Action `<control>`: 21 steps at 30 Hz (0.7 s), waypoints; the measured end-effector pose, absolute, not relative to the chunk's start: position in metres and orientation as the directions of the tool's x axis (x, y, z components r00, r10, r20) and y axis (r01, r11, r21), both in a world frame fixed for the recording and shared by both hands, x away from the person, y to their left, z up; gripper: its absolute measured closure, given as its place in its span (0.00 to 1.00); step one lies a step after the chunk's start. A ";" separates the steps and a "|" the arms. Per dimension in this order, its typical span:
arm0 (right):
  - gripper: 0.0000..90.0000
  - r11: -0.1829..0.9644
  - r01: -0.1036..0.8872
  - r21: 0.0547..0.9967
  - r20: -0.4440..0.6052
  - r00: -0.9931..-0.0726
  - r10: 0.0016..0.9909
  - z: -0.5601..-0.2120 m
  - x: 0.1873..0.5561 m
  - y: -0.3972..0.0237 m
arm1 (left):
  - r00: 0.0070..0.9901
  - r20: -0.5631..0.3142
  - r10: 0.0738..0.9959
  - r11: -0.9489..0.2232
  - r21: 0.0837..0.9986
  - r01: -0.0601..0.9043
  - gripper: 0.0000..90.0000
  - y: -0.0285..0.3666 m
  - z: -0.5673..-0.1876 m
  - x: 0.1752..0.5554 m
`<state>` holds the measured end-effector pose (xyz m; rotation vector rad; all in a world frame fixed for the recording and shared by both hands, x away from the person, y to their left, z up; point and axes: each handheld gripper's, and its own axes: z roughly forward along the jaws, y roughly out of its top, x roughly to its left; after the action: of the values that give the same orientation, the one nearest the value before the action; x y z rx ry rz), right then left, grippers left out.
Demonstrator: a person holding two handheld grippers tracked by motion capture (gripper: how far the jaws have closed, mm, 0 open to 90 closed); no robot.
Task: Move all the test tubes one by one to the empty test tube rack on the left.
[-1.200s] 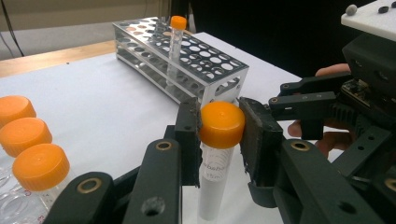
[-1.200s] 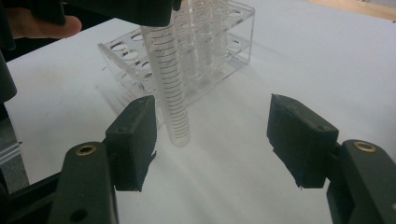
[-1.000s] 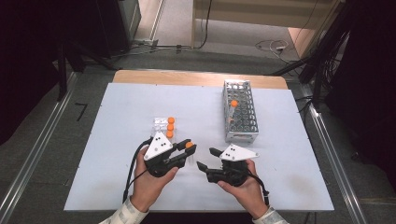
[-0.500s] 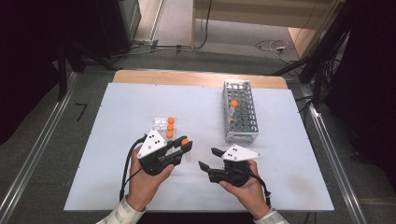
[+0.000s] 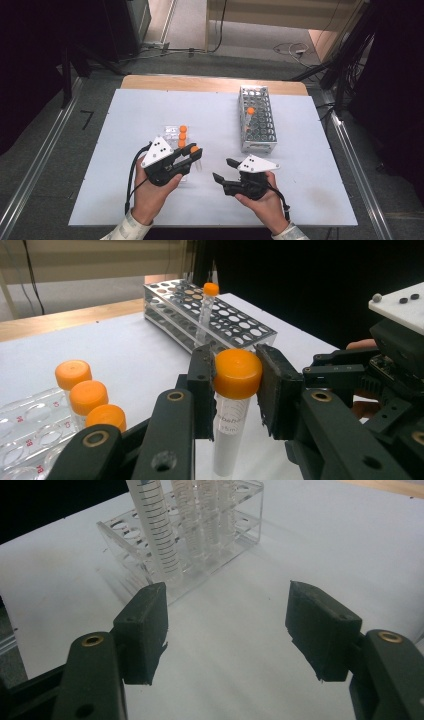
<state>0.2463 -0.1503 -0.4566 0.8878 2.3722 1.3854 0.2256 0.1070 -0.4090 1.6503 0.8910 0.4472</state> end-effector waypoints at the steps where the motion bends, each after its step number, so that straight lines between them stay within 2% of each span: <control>1: 0.36 0.362 0.376 0.853 0.083 -0.782 0.618 -0.457 0.246 -0.150 | 0.638 -0.166 0.752 -0.059 0.947 0.316 0.78 0.108 -0.409 0.226; 21: 0.36 0.363 0.378 0.852 0.083 -0.781 0.619 -0.458 0.247 -0.151 | 0.605 -0.173 0.777 -0.030 0.950 0.311 0.78 0.123 -0.402 0.228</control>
<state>0.2471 -0.1507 -0.4575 0.8892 2.3742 1.3820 0.2282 0.1232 -0.4024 1.6131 0.9267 0.4767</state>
